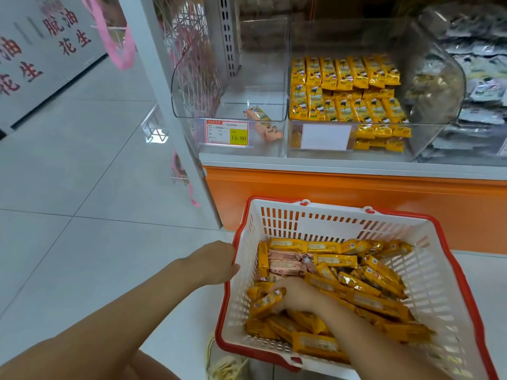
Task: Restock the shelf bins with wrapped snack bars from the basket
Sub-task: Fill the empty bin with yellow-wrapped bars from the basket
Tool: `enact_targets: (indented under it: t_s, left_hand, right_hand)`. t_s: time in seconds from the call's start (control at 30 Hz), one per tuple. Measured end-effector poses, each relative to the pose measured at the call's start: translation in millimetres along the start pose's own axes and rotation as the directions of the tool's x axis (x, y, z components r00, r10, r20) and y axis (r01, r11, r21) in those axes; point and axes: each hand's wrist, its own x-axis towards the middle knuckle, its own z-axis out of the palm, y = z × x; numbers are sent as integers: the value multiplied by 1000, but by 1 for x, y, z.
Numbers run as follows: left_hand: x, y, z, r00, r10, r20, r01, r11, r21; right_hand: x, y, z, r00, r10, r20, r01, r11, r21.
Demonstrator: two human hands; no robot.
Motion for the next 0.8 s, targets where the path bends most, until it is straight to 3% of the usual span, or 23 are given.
enact_targets:
  t_s: [0.13,0.23,0.33,0.4,0.47,0.6,0.67,0.73,0.8]
  left_hand:
    - [-2,7,-7,999,-38,-8,38,999,-5]
    - [2,15,-11,991,-48,-127,44,998,-35]
    - [4,28,-20,998,-22,-64,2,952,-305]
    - [-2,42,-27,995,16,100,53,760,-648]
    - [-8,57,-31,977,112,181,113,450,-886]
    - [-12,81,-40,978,210,-23,1,-113,-994]
    - [-16,90,-50,967,224,-124,-55,-289,-956]
    - [-18,94,-59,958,228,-175,-84,-363,-928]
    - [-18,98,-67,955,231,-185,-80,-401,-913]
  right_hand:
    - [-22,0,-24,987,49,-151,-41,998,53]
    - [-50,-4,-47,952,97,-292,-43,982,184]
    - [-80,-14,-66,904,90,-417,31,961,273]
    - [-97,-27,-73,837,68,-544,119,946,301]
    - [-111,-42,-76,716,5,-698,226,944,239]
    - [-130,-67,-75,455,-174,-873,380,925,14]
    - [-140,-76,-76,372,-235,-898,477,878,-32]
    - [-152,-86,-80,412,-160,-897,611,779,142]
    - [-157,-87,-86,498,-27,-867,733,547,404]
